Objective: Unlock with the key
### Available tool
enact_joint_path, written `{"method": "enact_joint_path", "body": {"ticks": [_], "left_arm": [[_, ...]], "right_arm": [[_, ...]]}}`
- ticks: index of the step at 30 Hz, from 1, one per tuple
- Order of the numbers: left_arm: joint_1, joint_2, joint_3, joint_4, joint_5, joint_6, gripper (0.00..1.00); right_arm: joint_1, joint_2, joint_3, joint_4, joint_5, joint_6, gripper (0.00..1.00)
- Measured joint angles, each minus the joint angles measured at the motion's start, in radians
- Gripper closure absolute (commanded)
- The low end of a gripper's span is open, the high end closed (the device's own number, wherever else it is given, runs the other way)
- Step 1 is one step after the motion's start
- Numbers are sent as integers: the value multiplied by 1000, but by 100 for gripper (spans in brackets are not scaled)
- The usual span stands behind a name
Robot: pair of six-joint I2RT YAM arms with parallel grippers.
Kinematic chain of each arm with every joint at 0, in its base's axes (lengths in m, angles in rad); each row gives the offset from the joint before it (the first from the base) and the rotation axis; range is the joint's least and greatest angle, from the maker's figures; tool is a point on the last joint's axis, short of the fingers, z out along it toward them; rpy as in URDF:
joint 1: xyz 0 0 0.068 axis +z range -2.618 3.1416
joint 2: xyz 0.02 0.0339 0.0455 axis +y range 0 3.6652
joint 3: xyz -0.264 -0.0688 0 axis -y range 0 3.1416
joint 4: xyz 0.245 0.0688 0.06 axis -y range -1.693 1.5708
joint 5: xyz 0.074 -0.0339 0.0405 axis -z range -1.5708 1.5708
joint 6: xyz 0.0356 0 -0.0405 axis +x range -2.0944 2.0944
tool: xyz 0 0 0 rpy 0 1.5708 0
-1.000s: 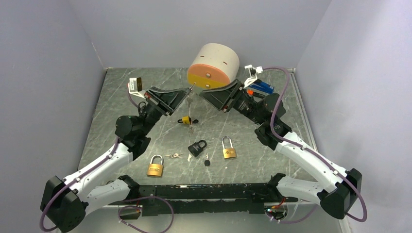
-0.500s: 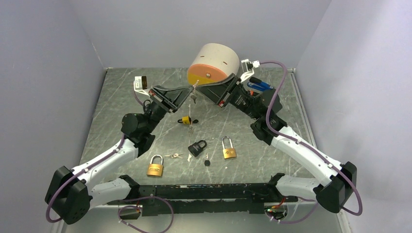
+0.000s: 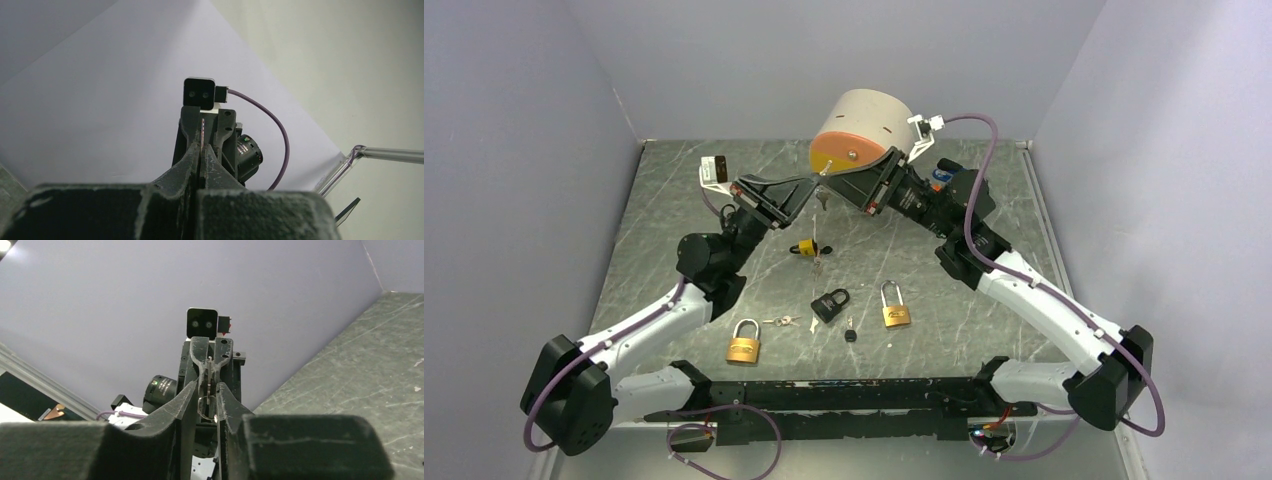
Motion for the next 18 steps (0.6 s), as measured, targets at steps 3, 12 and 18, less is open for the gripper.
{"method": "enact_joint_path", "body": {"ticks": [3,12,18], "left_arm": [[0,3,0,3,-4,-2,97],[1,6,0,22,-12,-6,87],[-2,-14,0,-45,-18,-9,32]], "right_arm": [[0,6,2,-8,-5,0,93],[-1,11,13,-16,-20,-2,100],[-4,12,21,-53,-61,-31,100]]}}
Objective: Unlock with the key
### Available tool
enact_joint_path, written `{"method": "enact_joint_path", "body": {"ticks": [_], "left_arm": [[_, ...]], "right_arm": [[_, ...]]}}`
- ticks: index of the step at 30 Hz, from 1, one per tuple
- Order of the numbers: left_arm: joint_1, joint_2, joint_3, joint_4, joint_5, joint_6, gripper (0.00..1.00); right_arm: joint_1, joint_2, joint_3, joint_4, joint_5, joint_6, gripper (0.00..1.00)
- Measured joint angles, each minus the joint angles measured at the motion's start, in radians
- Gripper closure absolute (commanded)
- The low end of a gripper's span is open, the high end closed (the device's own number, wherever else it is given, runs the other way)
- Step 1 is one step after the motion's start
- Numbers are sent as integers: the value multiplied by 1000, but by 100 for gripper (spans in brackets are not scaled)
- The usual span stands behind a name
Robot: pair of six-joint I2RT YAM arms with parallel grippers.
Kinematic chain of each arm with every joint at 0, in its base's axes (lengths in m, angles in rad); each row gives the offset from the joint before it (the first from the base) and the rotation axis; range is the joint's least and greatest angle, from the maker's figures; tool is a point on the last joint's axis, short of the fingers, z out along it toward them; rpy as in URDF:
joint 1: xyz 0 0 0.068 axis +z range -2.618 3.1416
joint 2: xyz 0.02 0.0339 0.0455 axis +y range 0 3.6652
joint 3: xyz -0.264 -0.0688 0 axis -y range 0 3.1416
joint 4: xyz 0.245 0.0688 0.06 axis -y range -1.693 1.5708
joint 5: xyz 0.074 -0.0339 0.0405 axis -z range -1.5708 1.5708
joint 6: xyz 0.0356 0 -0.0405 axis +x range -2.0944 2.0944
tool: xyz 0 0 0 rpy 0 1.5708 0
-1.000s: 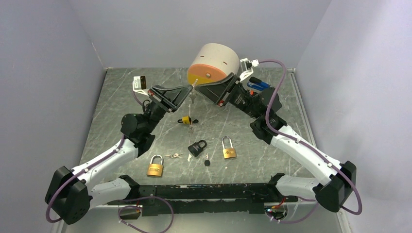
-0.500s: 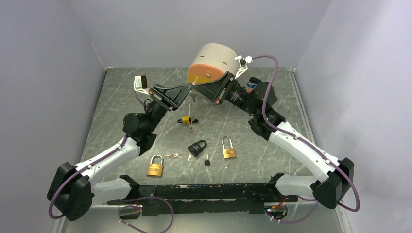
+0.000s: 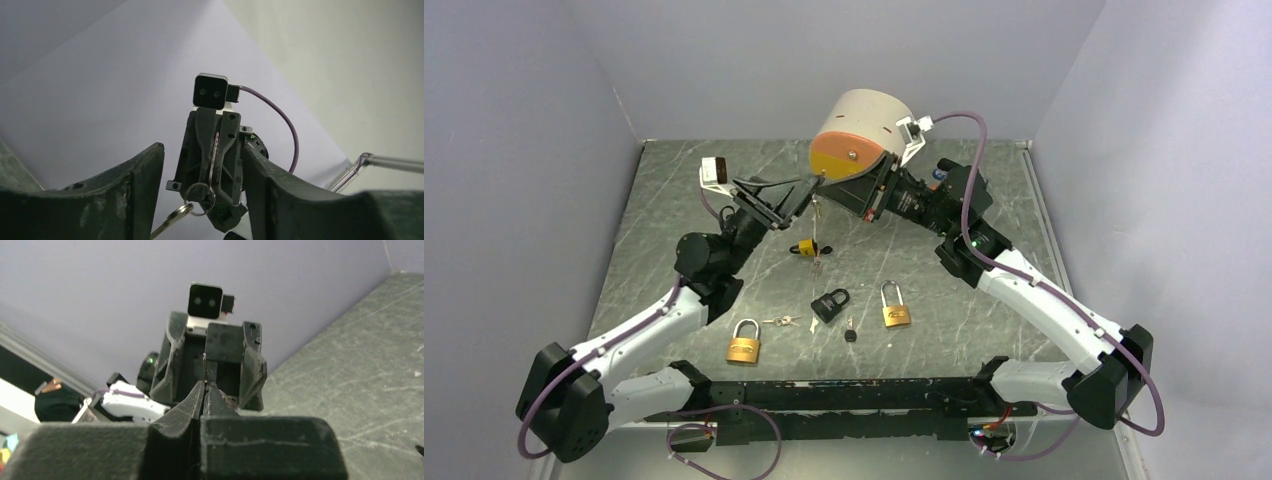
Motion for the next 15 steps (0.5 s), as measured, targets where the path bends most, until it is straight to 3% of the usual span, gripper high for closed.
{"method": "enact_joint_path", "body": {"ticks": [3,9,15], "left_arm": [[0,-62,-10,-110,-3,40,28],[2,-246,1,-455,61,223,29],[14,-220,169,-784,322,400,44]], "right_arm": [[-8,0,10,-72,-69,-55,100],[-23,-7,15,-312,-225,-232,100],[-23,-38,18,-544,-335,-373,100]]}}
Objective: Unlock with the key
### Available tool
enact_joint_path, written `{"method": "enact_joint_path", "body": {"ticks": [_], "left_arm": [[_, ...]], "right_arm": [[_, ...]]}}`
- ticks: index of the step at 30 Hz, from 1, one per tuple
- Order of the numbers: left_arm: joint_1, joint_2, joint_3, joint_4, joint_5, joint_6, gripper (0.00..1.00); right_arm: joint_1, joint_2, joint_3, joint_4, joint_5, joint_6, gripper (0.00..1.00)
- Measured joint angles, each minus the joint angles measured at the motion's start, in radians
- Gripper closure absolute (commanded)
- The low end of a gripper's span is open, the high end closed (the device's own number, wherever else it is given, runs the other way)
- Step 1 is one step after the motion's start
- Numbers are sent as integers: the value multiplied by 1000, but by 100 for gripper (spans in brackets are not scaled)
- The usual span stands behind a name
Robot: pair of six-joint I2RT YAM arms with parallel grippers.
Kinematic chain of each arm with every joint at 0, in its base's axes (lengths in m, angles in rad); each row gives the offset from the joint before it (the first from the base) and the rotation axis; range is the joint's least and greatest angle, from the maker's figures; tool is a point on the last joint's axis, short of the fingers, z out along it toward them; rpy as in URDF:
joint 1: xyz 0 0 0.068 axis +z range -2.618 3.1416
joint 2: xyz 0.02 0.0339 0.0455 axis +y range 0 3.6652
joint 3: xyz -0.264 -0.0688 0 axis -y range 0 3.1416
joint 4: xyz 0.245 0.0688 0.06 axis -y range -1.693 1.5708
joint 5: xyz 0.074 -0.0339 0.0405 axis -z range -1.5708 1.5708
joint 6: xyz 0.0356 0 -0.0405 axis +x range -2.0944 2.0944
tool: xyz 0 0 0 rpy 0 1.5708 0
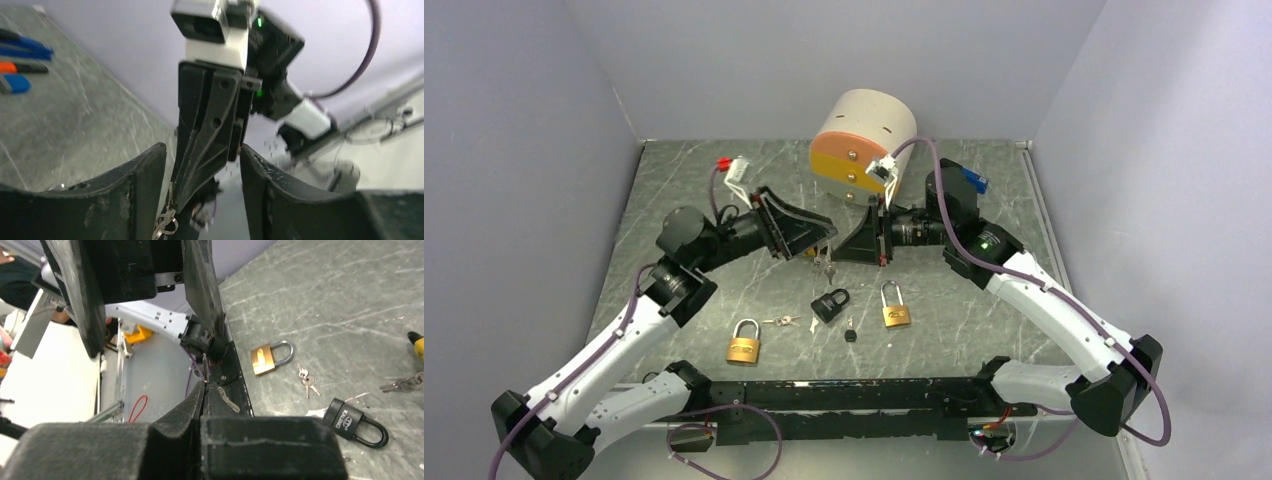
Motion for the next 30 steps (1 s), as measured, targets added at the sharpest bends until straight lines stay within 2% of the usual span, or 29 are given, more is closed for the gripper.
{"method": "enact_joint_path", "body": {"ticks": [3,10,15,18,22,23,24,26,27,30], "left_arm": [[0,58,58,-87,149,50,48],[0,112,68,-254,322,118,60],[0,108,68,-253,369,113,68],[2,103,67,-242,377,102,67],[2,101,54,-146,398,44,66],[2,101,50,-120,402,27,69],[2,101,43,-88,404,8,79],[2,101,35,-56,404,-16,94],[3,101,32,-41,409,-25,97],[4,101,30,-8,412,-38,98]], "right_arm": [[0,-2,7,-57,-44,-33,100],[0,-3,8,-94,-87,-48,100],[0,-10,8,-96,-95,-45,100],[0,-22,8,-89,-103,-43,100],[0,-40,6,-58,-127,-29,100],[0,-42,6,-52,-130,-28,100],[0,-46,6,-46,-134,-26,100],[0,-50,6,-36,-148,-20,100],[0,-52,6,-32,-151,-17,100],[-2,-54,5,-13,-167,-7,100]]}}
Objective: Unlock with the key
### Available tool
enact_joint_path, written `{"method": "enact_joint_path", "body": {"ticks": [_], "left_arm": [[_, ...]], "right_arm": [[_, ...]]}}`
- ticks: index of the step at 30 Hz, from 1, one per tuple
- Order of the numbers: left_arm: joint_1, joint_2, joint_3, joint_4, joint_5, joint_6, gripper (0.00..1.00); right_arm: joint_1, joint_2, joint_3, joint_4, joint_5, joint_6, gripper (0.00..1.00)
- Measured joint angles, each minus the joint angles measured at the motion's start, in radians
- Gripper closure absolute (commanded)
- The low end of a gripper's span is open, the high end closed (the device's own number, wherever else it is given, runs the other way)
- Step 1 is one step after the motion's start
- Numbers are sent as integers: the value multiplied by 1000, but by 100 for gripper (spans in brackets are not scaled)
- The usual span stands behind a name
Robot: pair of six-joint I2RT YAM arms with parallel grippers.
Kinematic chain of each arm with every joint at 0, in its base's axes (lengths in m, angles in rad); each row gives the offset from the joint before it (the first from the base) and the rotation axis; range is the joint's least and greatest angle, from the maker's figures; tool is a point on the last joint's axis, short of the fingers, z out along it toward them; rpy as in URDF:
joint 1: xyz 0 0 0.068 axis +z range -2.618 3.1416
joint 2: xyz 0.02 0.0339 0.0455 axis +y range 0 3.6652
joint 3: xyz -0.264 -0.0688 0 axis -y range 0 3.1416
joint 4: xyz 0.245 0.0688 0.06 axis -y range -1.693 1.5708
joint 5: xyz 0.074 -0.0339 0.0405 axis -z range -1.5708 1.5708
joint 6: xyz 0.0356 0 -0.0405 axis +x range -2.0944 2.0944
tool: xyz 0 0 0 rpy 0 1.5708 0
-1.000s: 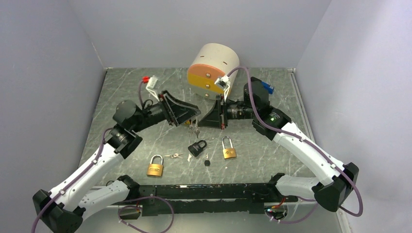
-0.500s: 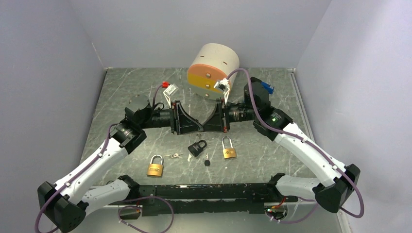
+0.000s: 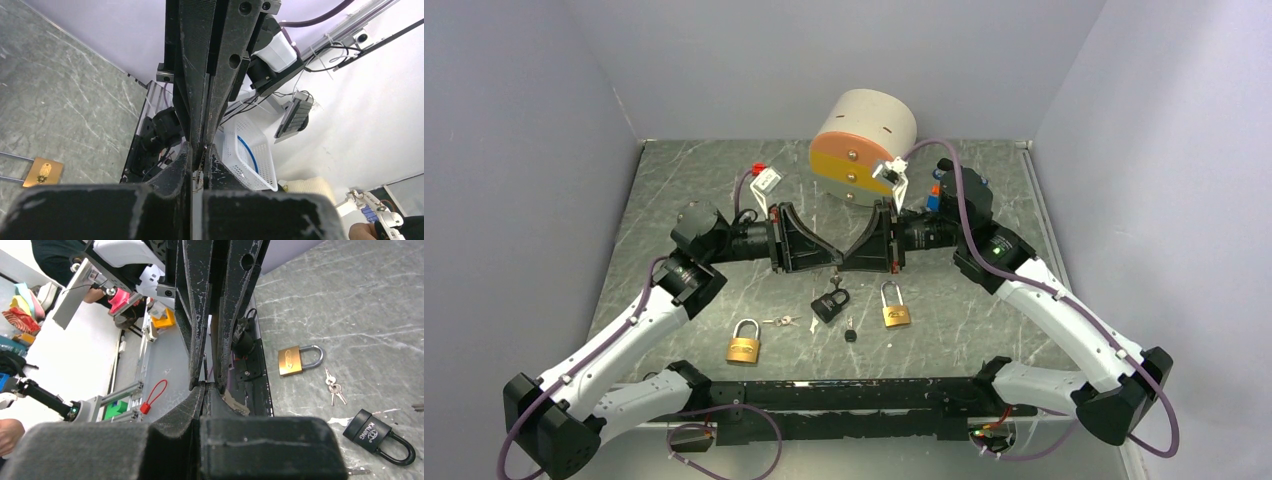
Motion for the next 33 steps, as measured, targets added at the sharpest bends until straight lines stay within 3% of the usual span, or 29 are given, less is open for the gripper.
{"method": "enact_joint_path", "body": {"ticks": [4,6,9,15,18,23,31,33], "left_arm": [[0,0,0,26,0,-14,98],[0,-1,0,31,-5,-15,97],[0,-9,0,27,-31,-13,97],[3,-20,-4,64,-129,-21,97],[2,-24,-4,112,-152,-30,97],[2,-23,-4,143,-193,-42,97],[2,-24,-24,182,-253,-50,97],[2,-24,-32,200,-272,-63,97]], "right_arm": [[-1,-3,0,21,-8,8,98],[-1,-5,0,26,-2,14,72],[-1,-18,-16,58,21,47,54],[6,-108,-156,272,110,181,54],[5,-117,-216,372,179,242,49],[5,-119,-233,404,287,275,47],[4,-114,-253,509,316,327,63],[4,-105,-256,539,313,341,63]]}}
